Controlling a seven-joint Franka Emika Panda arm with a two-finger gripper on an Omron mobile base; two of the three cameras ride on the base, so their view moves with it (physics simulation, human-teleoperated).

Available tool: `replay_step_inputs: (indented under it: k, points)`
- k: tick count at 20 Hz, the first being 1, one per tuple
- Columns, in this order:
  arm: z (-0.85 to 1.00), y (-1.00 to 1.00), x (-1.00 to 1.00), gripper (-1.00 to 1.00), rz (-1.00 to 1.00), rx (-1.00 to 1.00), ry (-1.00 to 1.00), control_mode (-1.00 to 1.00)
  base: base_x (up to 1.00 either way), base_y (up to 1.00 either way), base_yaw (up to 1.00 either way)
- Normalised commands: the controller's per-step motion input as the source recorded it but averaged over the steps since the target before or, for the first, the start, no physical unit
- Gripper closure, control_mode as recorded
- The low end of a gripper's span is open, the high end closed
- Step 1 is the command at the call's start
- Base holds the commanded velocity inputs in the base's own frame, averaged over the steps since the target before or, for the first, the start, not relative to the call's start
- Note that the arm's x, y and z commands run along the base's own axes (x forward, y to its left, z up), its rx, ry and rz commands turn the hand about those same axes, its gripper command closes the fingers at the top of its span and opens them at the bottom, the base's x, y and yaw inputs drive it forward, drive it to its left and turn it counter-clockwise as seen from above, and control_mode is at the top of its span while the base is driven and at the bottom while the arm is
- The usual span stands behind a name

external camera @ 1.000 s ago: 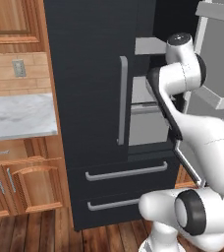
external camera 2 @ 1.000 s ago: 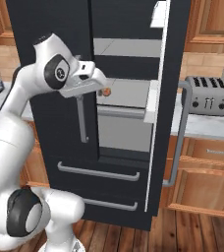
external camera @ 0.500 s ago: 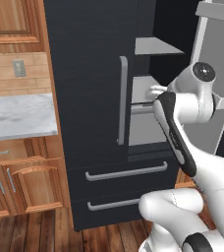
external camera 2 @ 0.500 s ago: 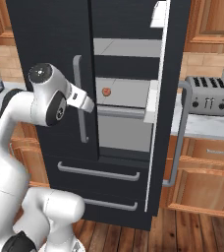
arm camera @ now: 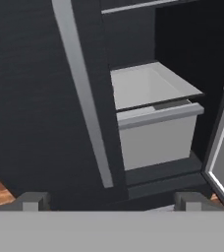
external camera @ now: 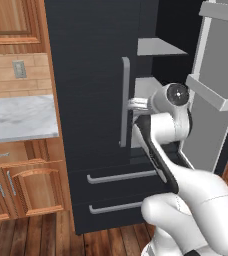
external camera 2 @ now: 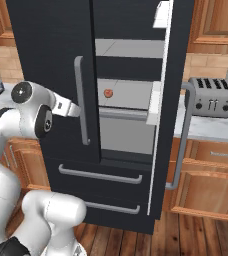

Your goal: Retrieve the tangerine and peach from the fridge and place them into the bowl on the dining table.

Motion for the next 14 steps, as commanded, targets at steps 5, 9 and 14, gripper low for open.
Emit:
replay_step_inputs:
  k: [5,9,14]
  points:
    - [0.04,0.15,0.67,-1.00,0.01,0.00,0.02,-1.00,0.00,0.00,0.00]
    - [0.01,0.00,0.57,-1.00,0.00,0.00,0.00,-1.00,0.00,0.00,0.00]
    - [0.00,0.00,0.42,-1.00,0.03,0.00,0.00,-1.00,0.00,0.00,0.00]
